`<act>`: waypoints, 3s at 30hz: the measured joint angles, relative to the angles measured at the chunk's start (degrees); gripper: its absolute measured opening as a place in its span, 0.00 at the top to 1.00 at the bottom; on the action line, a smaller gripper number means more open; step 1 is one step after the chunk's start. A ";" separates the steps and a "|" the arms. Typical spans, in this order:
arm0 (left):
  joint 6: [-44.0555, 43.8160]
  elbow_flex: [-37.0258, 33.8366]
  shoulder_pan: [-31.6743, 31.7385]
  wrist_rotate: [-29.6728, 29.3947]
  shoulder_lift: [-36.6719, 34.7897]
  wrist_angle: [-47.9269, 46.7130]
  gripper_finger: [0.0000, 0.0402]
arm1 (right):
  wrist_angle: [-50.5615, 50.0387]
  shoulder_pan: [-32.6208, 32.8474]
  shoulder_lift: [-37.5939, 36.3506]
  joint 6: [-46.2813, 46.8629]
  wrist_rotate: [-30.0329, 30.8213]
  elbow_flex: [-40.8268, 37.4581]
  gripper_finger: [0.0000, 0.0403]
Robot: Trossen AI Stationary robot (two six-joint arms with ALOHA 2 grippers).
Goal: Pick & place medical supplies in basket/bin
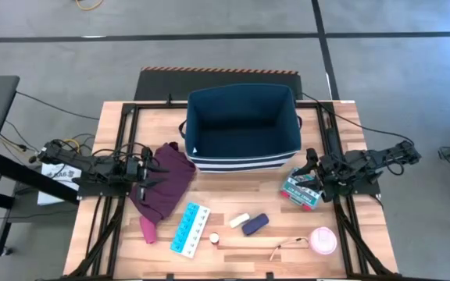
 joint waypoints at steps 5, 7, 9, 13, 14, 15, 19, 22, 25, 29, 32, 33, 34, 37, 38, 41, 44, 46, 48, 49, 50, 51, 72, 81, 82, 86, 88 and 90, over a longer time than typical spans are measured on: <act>0.00 0.00 -0.01 -0.01 0.01 0.00 0.72 | 0.02 -0.01 0.01 0.00 0.01 0.00 0.58; 0.02 0.02 -0.01 0.01 0.00 0.00 0.72 | 0.01 -0.01 0.00 0.00 0.01 0.02 0.58; 0.00 0.01 0.00 0.00 0.00 0.00 0.72 | 0.00 0.00 0.00 0.00 0.00 0.00 0.58; 0.00 0.00 -0.01 -0.01 0.01 0.00 0.72 | 0.02 0.00 0.01 0.00 0.01 0.02 0.58; 0.00 0.00 0.01 -0.01 0.01 0.00 0.72 | 0.01 -0.02 0.00 0.00 0.01 0.00 0.58; 0.00 0.02 0.01 -0.01 0.01 0.00 0.72 | 0.02 -0.02 0.00 0.00 0.02 0.02 0.58; 0.00 0.02 0.01 0.01 0.01 0.00 0.72 | 0.00 0.00 0.00 0.00 0.02 0.00 0.58; 0.00 0.02 -0.01 0.01 0.00 0.00 0.72 | 0.01 -0.02 0.00 0.00 0.01 0.00 0.58; 0.00 0.02 0.01 -0.01 0.01 0.00 0.72 | 0.01 -0.01 0.01 0.00 0.01 0.00 0.58; 0.00 0.01 0.00 -0.01 0.01 0.00 0.72 | 0.02 -0.02 0.01 0.00 0.01 0.00 0.58; 0.00 0.02 -0.01 -0.01 0.01 0.00 0.72 | 0.01 -0.02 0.01 0.00 0.01 0.02 0.58; 0.00 0.01 -0.01 0.00 0.01 0.00 0.72 | 0.00 -0.02 0.01 -0.01 0.02 0.02 0.58; 0.00 0.00 0.01 -0.01 0.01 0.00 0.72 | 0.00 -0.01 0.01 0.00 0.01 0.01 0.58; 0.00 0.02 0.01 0.00 0.00 0.00 0.72 | 0.00 -0.02 0.02 0.00 0.00 0.02 0.58; 0.00 0.01 0.00 -0.01 0.00 0.00 0.72 | 0.02 0.00 0.02 0.00 0.02 0.02 0.58; 0.00 0.01 -0.01 0.01 -0.01 0.00 0.72 | 0.00 -0.02 0.00 0.00 0.00 0.01 0.58; 0.00 0.00 -0.01 -0.01 -0.01 0.00 0.72 | 0.00 -0.01 0.00 0.00 0.01 0.01 0.58; 0.00 0.02 -0.01 -0.01 -0.01 0.00 0.72 | 0.01 -0.02 0.01 -0.01 0.01 0.00 0.58; 0.00 0.01 -0.01 0.00 0.01 0.00 0.72 | 0.02 0.00 0.00 0.00 0.00 0.00 0.58; 0.00 0.00 0.00 0.00 0.00 0.00 0.72 | 0.02 -0.02 0.02 -0.02 0.00 0.02 0.58; 0.00 0.02 -0.01 0.00 -0.01 0.00 0.72 | 0.01 0.00 0.02 0.00 0.01 0.01 0.58; 0.00 0.02 0.00 0.00 0.01 0.00 0.72 | 0.01 0.00 0.00 -0.01 0.01 0.01 0.58; 0.00 0.00 0.00 0.01 0.00 0.00 0.72 | 0.00 0.00 0.01 0.00 0.00 0.01 0.58; 4.12 0.02 0.00 -0.05 0.00 0.07 0.72 | 0.00 0.00 0.00 0.00 0.00 0.00 0.58; 4.72 0.01 0.00 -0.05 0.00 0.07 0.72 | 0.02 -0.02 0.00 0.00 0.02 0.02 0.58; -2.54 0.00 0.01 0.25 -0.01 0.15 0.72 | 0.02 0.00 0.01 0.00 0.00 0.01 0.58; -8.75 0.01 0.00 0.73 0.01 0.16 0.72 | 0.00 -0.02 0.00 0.00 0.00 0.01 0.58; -11.61 0.02 -0.01 -0.02 0.01 1.10 0.72 | 0.01 -0.01 0.01 0.00 0.00 0.01 0.58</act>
